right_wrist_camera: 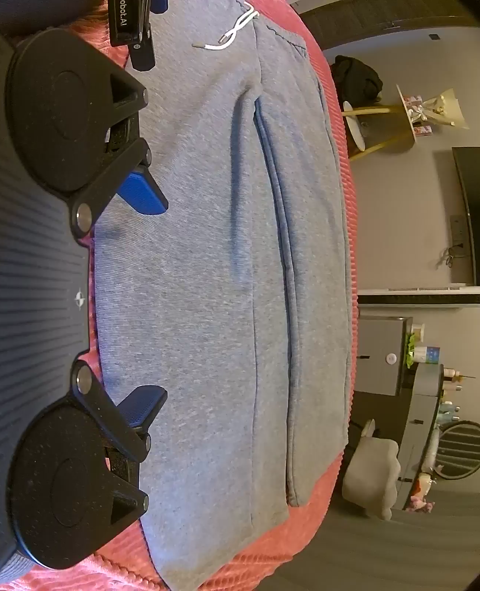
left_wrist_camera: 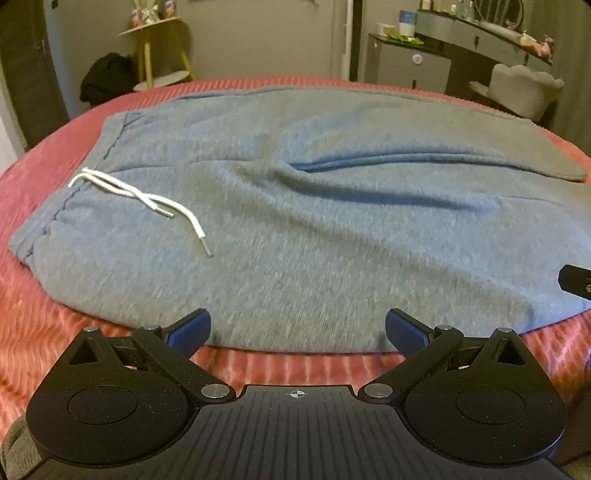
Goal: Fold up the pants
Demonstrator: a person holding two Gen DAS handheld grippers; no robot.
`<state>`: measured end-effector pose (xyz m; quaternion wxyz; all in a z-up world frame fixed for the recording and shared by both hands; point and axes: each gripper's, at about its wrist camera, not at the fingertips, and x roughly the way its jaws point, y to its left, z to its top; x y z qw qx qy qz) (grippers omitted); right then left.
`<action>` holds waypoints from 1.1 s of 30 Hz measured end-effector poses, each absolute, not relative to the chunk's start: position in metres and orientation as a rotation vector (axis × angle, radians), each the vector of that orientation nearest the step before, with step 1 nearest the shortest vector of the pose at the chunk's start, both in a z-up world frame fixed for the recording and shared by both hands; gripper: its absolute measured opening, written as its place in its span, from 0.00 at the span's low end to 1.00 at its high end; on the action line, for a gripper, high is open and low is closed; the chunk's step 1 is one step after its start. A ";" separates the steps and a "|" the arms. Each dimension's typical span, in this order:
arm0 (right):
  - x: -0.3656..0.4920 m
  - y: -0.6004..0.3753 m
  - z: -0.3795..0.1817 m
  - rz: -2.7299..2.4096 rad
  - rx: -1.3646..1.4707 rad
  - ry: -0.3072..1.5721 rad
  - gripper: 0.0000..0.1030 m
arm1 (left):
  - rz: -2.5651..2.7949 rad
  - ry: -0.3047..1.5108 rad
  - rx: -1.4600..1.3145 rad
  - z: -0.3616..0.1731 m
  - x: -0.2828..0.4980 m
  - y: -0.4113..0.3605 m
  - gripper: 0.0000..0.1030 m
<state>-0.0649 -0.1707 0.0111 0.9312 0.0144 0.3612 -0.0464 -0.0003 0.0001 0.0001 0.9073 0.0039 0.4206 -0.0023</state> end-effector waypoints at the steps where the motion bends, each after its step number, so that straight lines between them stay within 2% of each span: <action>1: -0.065 -0.171 0.011 -0.094 0.031 0.739 0.96 | -0.005 0.869 0.008 0.000 0.000 0.000 1.00; 33: -0.068 -0.171 0.013 -0.094 0.030 0.727 0.96 | 0.014 0.893 0.008 -0.004 0.000 0.002 1.00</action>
